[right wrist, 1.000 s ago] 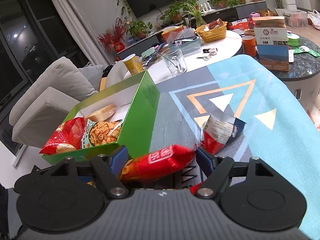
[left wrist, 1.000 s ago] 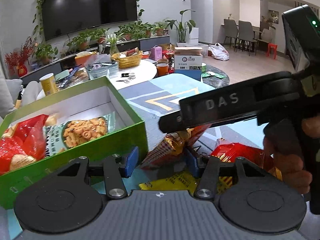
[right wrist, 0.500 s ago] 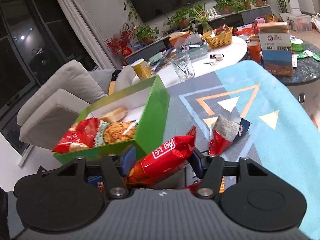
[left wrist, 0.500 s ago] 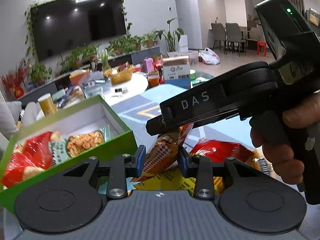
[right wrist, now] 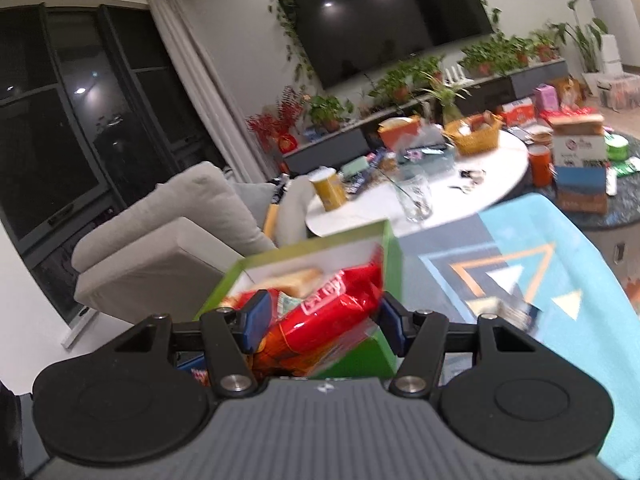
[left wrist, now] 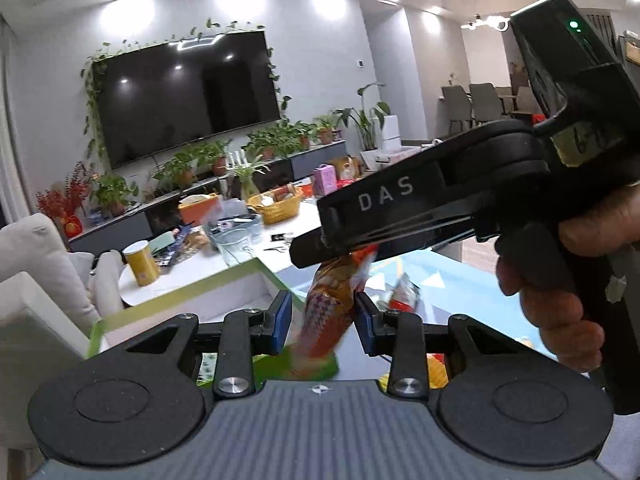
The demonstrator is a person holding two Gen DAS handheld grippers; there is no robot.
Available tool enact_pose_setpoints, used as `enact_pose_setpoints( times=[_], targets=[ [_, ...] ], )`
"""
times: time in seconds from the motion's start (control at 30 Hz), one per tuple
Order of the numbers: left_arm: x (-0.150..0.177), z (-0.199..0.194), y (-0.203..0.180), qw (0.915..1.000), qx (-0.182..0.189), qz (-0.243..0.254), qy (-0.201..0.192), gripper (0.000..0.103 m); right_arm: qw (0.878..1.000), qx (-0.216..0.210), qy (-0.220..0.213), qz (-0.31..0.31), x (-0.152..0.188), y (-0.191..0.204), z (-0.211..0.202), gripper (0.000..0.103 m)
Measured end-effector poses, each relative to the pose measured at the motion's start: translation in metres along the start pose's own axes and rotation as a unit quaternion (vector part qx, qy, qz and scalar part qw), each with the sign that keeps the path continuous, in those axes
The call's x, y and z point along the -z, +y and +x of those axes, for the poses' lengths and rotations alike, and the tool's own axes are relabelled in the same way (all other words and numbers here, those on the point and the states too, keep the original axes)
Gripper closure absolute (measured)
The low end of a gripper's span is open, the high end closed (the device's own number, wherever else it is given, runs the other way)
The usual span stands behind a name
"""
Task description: Organize snacks
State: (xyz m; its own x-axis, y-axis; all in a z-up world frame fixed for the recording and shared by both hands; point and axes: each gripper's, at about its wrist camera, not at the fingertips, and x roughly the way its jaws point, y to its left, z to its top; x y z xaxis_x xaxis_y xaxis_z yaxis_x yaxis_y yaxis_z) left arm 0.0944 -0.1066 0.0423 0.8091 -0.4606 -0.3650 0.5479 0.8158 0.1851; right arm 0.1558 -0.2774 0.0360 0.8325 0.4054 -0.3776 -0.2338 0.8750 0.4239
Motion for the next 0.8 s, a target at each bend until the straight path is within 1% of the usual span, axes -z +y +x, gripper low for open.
enact_pose_setpoints(
  times=[0.1,0.17,0.23,0.33,0.37,0.43,0.47,0.5,0.6,0.63,0.7,0.73,0.8],
  targets=[
    [-0.004,0.0,0.012,0.9998,-0.015,-0.009,-0.003,0.071,1.0,-0.016,0.006,0.001,-0.008,0.01,0.014,0.047],
    [-0.007,0.004,0.021,0.9996,-0.023,-0.014,-0.004,0.071,1.0,-0.021,0.008,-0.008,-0.011,0.016,0.021,0.047],
    [-0.009,0.01,0.03,0.9995,-0.026,-0.018,-0.001,0.071,1.0,-0.019,0.011,-0.019,-0.012,0.02,0.028,0.047],
    [-0.001,0.013,0.045,0.9984,-0.04,-0.036,0.016,0.071,0.999,-0.013,0.011,-0.029,-0.008,0.011,0.029,0.047],
    [0.005,0.012,0.048,0.998,-0.039,-0.046,0.022,0.071,0.999,-0.011,0.018,-0.033,-0.005,0.006,0.029,0.047],
    [0.023,0.008,0.053,0.9961,-0.035,-0.072,0.039,0.063,0.998,-0.003,0.045,-0.047,0.004,-0.004,0.033,0.047],
    [0.032,0.007,0.057,0.9947,-0.031,-0.084,0.05,0.057,0.997,0.002,0.062,-0.051,0.01,-0.007,0.036,0.047],
    [0.042,0.006,0.059,0.9931,-0.026,-0.096,0.062,0.056,0.995,0.003,0.085,-0.052,0.019,-0.011,0.04,0.047],
    [0.071,0.003,0.061,0.9861,-0.002,-0.13,0.103,0.056,0.991,-0.019,0.128,-0.041,0.037,-0.016,0.046,0.047],
    [0.08,0.002,0.061,0.9827,0.008,-0.141,0.12,0.056,0.989,-0.027,0.138,-0.037,0.042,-0.014,0.048,0.047],
    [0.093,0.002,0.06,0.9784,0.017,-0.15,0.141,0.056,0.987,-0.038,0.151,-0.031,0.049,-0.008,0.049,0.047],
    [0.098,0.001,0.058,0.9777,0.017,-0.15,0.146,0.055,0.987,-0.04,0.154,-0.027,0.051,-0.004,0.048,0.047],
    [0.101,-0.001,0.06,0.9771,0.016,-0.158,0.141,0.055,0.986,-0.044,0.158,-0.012,0.059,0.004,0.041,0.047]
  ],
)
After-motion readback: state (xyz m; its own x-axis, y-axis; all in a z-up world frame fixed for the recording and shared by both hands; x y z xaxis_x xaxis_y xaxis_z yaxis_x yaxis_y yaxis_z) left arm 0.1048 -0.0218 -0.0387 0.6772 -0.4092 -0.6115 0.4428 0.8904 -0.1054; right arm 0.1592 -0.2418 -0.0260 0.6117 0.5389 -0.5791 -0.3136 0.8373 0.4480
